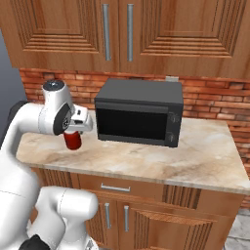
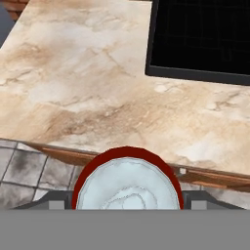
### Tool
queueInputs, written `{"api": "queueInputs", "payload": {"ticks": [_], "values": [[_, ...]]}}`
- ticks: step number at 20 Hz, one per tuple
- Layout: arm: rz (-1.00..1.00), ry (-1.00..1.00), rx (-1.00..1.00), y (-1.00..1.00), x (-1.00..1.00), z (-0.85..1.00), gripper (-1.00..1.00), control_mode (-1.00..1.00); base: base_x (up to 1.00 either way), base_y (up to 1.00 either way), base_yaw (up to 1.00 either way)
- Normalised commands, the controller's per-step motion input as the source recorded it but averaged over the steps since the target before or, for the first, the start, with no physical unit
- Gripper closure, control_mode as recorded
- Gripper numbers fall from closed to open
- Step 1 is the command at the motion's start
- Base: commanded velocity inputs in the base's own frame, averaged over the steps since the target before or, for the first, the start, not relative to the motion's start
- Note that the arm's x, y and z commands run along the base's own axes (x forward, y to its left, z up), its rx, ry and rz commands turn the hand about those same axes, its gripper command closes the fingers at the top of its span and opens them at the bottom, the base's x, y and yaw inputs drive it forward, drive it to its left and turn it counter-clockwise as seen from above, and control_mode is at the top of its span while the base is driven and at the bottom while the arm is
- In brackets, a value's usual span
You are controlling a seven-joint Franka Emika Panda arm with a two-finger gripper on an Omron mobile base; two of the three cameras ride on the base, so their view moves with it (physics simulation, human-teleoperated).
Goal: Four empty soda cans are scattered around the kitchen. Gather all the cans and cluster them next to the stove for recycling.
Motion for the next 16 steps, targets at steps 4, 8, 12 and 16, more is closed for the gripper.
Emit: {"api": "queueInputs", "payload": {"ticks": [4,8,12,16], "values": [[0.0,-0.03,-0.04,-0.15,-0.31,0.14,1.0,-1.0,0.0,0.0,0.0],[0.0,-0.02,-0.02,-0.21,-0.27,0.2,1.0,-1.0,0.0,0.0,0.0],[0.0,-0.02,0.0,-0.11,-0.27,0.28,1.0,-1.0,0.0,0.0,0.0],[0.0,-0.02,0.0,-0.04,-0.34,0.25,1.0,-1.0,0.0,0.0,0.0]]}}
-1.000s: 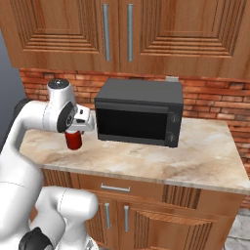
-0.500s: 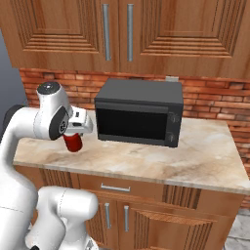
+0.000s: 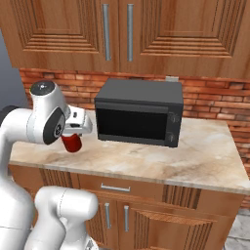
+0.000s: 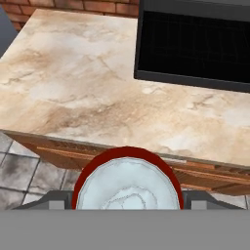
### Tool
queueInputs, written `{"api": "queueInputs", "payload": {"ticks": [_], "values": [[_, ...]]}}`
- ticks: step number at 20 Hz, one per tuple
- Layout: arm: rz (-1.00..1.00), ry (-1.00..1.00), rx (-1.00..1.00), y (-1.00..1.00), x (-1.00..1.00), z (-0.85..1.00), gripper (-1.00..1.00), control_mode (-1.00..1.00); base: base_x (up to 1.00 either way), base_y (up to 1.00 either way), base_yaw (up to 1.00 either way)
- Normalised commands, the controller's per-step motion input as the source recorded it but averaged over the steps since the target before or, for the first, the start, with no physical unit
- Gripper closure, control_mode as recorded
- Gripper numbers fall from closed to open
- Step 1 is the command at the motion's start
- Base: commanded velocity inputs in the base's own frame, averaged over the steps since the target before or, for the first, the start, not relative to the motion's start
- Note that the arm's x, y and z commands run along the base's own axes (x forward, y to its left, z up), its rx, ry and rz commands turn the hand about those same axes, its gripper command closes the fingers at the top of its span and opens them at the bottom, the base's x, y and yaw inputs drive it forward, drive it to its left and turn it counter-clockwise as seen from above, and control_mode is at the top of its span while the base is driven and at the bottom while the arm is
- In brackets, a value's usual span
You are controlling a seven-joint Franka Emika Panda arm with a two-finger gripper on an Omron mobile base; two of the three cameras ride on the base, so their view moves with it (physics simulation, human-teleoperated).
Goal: Four empty soda cans are scattered around the kitchen. Gather all the cans and cluster them next to the stove for recycling.
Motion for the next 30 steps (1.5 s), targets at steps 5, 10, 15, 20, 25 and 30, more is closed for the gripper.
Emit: {"api": "queueInputs", "payload": {"ticks": [5,10,15,20,25,30], "values": [[0.0,0.0,0.0,0.0,-0.32,0.19,1.0,-1.0,0.0,0.0,0.0],[0.0,0.0,0.0,0.0,-0.5,0.03,1.0,-1.0,0.0,0.0,0.0],[0.0,-0.02,-0.01,0.03,-0.32,0.0,1.0,1.0,-0.5,0.13,0.01],[0.0,0.0,0.0,0.0,0.0,0.0,1.0,1.0,-0.55,0.58,0.14],[0.0,0.0,0.0,0.0,0.0,0.0,1.0,1.0,-0.21,0.78,0.27],[0.0,0.0,0.0,0.0,0.0,0.0,1.0,1.0,-0.24,0.54,0.41]]}}
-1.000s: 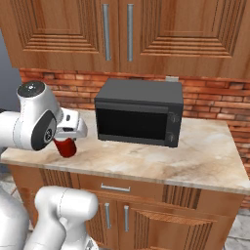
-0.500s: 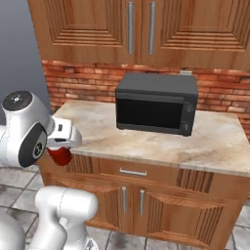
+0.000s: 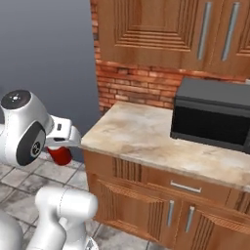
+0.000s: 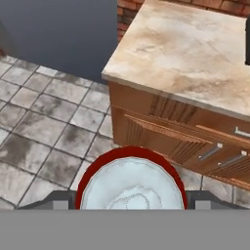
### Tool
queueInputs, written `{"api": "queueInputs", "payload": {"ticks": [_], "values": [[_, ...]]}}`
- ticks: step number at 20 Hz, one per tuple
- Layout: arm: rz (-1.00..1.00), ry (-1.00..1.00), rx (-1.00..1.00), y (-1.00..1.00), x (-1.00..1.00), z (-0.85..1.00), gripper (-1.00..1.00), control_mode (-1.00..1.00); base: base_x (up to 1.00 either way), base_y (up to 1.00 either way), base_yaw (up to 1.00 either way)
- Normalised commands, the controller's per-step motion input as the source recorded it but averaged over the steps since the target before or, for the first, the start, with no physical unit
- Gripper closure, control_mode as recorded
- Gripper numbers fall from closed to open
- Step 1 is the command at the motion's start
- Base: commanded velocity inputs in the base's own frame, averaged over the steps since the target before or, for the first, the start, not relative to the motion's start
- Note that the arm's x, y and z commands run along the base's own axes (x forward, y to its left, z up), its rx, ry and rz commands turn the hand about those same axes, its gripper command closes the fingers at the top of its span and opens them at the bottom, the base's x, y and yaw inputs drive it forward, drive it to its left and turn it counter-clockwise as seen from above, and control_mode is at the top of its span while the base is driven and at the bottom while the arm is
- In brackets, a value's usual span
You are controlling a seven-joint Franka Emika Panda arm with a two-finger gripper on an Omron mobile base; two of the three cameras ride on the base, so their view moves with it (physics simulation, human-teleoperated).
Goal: Four empty soda cans are scattered around the kitchen. Gather all the cans and cluster them next to the stove for recycling.
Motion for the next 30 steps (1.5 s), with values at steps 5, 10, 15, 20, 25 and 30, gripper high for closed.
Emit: {"api": "queueInputs", "payload": {"ticks": [5,10,15,20,25,30], "values": [[0.0,0.0,0.0,0.0,0.0,0.0,1.0,1.0,-0.31,0.59,0.39],[0.0,0.0,0.0,0.0,0.0,0.0,1.0,1.0,-0.22,0.46,0.44],[0.0,0.0,0.0,0.0,0.0,0.0,1.0,1.0,-0.2,0.36,0.48],[0.0,0.0,0.0,0.0,0.0,0.0,1.0,1.0,-0.13,0.28,0.5],[0.0,0.0,0.0,0.0,0.0,0.0,1.0,1.0,-0.04,0.32,0.48],[0.0,0.0,0.0,0.0,0.0,0.0,1.0,1.0,0.0,0.34,0.46]]}}
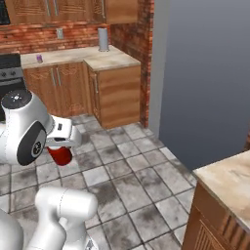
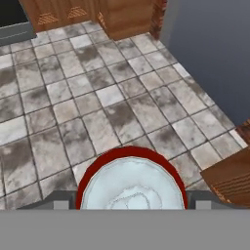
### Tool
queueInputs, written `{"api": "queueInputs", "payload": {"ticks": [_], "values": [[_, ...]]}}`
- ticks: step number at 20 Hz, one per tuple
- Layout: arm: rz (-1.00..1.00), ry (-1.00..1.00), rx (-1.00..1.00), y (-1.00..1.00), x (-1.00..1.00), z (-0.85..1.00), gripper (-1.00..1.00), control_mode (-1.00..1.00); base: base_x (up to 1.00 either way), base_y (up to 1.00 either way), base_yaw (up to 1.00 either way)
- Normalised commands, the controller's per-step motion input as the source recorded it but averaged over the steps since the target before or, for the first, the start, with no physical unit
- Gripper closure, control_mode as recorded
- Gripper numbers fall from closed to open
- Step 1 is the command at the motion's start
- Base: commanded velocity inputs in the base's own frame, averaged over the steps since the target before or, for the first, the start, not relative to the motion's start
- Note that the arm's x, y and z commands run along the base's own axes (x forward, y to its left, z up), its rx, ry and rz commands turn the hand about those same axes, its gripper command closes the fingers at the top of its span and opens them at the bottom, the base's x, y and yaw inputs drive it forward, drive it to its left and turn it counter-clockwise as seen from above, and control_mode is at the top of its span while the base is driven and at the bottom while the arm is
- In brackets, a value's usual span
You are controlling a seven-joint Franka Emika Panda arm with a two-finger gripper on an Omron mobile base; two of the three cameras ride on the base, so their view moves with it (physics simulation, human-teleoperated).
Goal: Four empty soda cans are scattered around the kitchen. Gather all the cans and cluster them next to the stove for recycling.
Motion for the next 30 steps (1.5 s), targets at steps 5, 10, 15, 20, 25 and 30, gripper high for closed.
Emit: {"api": "queueInputs", "payload": {"ticks": [5,10,15,20,25,30], "values": [[0.0,0.0,0.0,0.0,0.0,0.0,1.0,1.0,0.02,0.26,0.47],[0.0,0.0,0.0,0.0,0.0,0.0,1.0,1.0,0.56,0.16,0.32],[0.0,0.0,0.0,0.0,0.0,0.0,1.0,1.0,0.83,0.06,0.26],[0.0,0.0,0.0,0.0,0.0,0.0,1.0,1.0,0.97,0.03,0.22],[0.0,0.0,0.0,0.0,0.0,0.0,1.0,1.0,1.0,0.0,0.2],[0.0,0.0,0.0,0.0,0.0,0.0,1.0,1.0,1.0,0.0,0.2]]}}
